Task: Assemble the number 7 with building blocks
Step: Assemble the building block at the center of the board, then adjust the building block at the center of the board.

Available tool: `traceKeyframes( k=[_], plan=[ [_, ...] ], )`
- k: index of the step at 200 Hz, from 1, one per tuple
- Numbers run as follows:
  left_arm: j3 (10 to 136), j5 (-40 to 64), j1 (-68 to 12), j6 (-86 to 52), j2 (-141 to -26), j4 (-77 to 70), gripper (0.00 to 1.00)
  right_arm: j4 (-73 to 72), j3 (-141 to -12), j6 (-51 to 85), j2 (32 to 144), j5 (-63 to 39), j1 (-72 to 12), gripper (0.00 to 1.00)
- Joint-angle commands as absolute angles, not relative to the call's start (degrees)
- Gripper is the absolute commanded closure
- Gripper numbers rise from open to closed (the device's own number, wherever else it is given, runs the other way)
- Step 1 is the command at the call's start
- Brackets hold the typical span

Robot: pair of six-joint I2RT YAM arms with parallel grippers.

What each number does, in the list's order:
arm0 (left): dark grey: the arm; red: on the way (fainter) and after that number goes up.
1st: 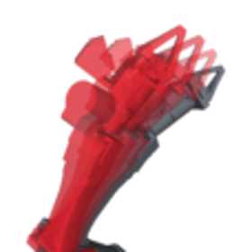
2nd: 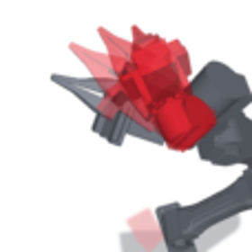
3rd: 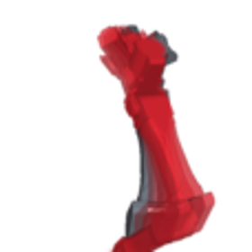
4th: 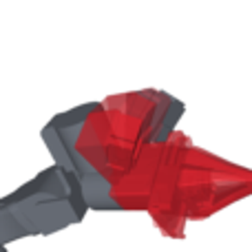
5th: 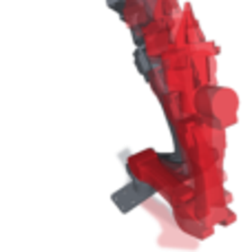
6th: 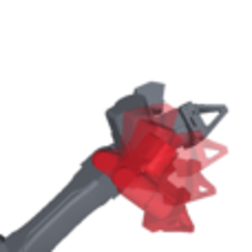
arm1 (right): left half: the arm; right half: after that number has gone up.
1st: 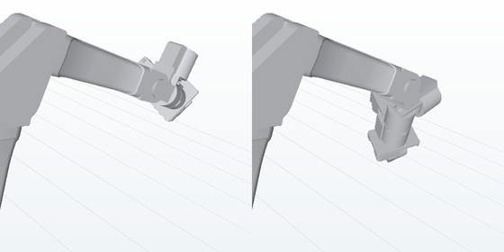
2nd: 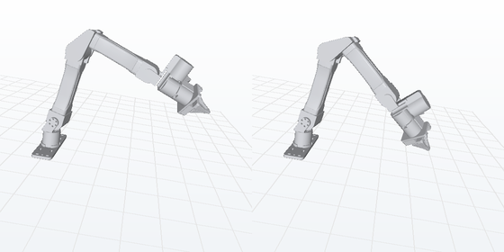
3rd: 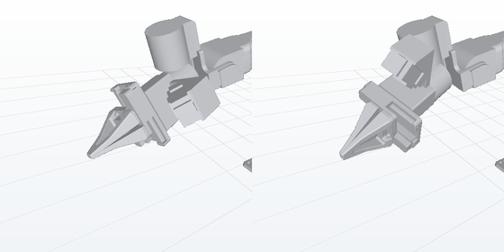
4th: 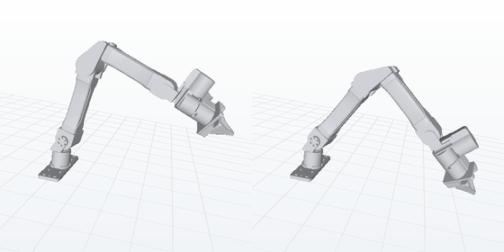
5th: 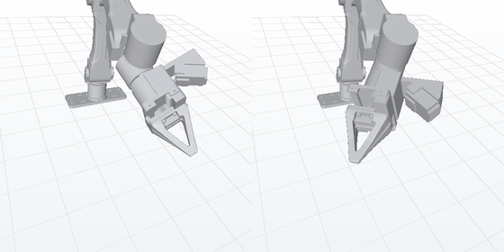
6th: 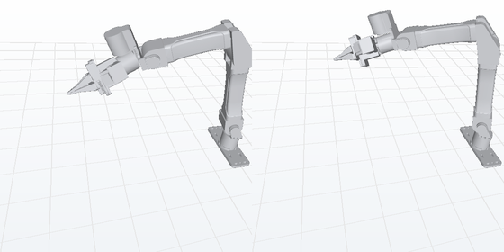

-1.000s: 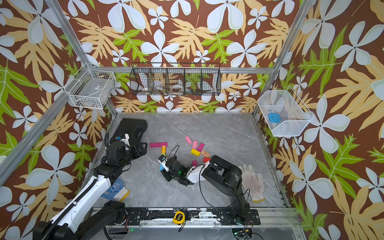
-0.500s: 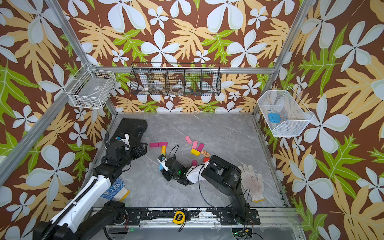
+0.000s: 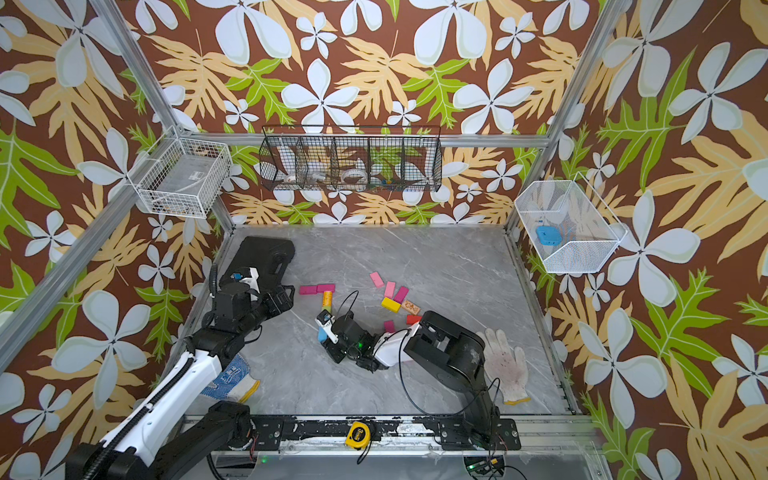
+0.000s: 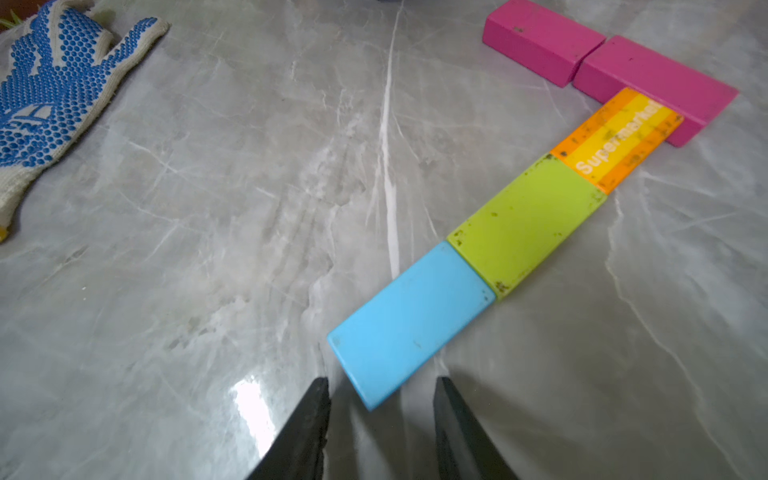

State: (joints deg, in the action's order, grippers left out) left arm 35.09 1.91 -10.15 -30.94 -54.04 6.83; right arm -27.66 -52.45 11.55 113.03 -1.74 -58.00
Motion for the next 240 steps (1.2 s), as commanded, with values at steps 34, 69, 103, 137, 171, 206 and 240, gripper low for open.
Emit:
traceKeyframes(
  k=[34,69,103,137,171,206,240],
  plan=[
    [35.6,1.4,-10.2,-30.9,-56.9,5.1,0.00,-22.6,-47.7,8.4,107.2,-5.2,-56.8,0.52],
    [36.2,1.1,-10.2,-31.4,-61.1,2.9,0.08,-20.8,-46.9,7.3,104.0,-8.0,-52.2,0.53],
    [37.9,0.6,-10.2,-31.6,-67.5,0.3,0.21,-13.7,-53.7,5.1,106.3,-9.2,-47.7,0.56],
    [41.0,0.0,-10.2,-31.4,-75.2,-1.0,0.41,-9.2,-61.3,5.8,110.5,-10.2,-43.3,0.59],
    [45.2,0.0,-10.2,-31.1,-82.8,-1.0,0.55,-2.5,-71.5,4.1,116.1,-7.7,-41.8,0.59],
    [48.9,-0.7,-10.2,-30.9,-88.6,-0.3,0.63,3.0,-80.5,4.3,121.9,-7.0,-39.6,0.60],
    [51.1,-1.0,-10.2,-30.6,-92.2,0.6,0.73,3.7,-83.8,3.6,123.9,-8.8,-38.2,0.62]
  ],
)
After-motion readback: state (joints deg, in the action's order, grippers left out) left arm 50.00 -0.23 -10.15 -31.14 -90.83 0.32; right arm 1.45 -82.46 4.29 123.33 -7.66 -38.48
